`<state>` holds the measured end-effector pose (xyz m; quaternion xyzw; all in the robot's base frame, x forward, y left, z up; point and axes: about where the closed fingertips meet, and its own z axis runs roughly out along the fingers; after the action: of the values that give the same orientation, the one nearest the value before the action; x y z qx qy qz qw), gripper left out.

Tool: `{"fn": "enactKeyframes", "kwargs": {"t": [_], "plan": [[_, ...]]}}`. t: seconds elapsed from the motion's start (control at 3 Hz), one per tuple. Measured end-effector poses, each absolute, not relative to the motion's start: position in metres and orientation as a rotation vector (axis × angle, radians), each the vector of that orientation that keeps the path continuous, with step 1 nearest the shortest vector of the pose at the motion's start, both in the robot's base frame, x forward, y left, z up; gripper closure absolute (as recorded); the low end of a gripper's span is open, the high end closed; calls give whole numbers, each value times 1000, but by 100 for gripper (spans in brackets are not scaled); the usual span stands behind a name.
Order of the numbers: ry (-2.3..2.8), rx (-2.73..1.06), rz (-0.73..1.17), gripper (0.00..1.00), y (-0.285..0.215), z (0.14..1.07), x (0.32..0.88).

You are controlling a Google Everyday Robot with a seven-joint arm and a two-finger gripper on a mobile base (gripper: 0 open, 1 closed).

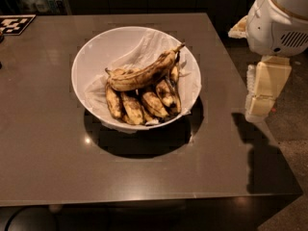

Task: Pick banana from white bowl

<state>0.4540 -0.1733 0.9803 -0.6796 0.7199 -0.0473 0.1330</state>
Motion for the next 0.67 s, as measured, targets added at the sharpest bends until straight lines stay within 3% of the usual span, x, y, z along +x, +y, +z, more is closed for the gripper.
{"fn": "enactKeyframes", "kwargs": {"t": [0.67], "plan": [[2043,-2004,-145,0,-147,981,464]]}}
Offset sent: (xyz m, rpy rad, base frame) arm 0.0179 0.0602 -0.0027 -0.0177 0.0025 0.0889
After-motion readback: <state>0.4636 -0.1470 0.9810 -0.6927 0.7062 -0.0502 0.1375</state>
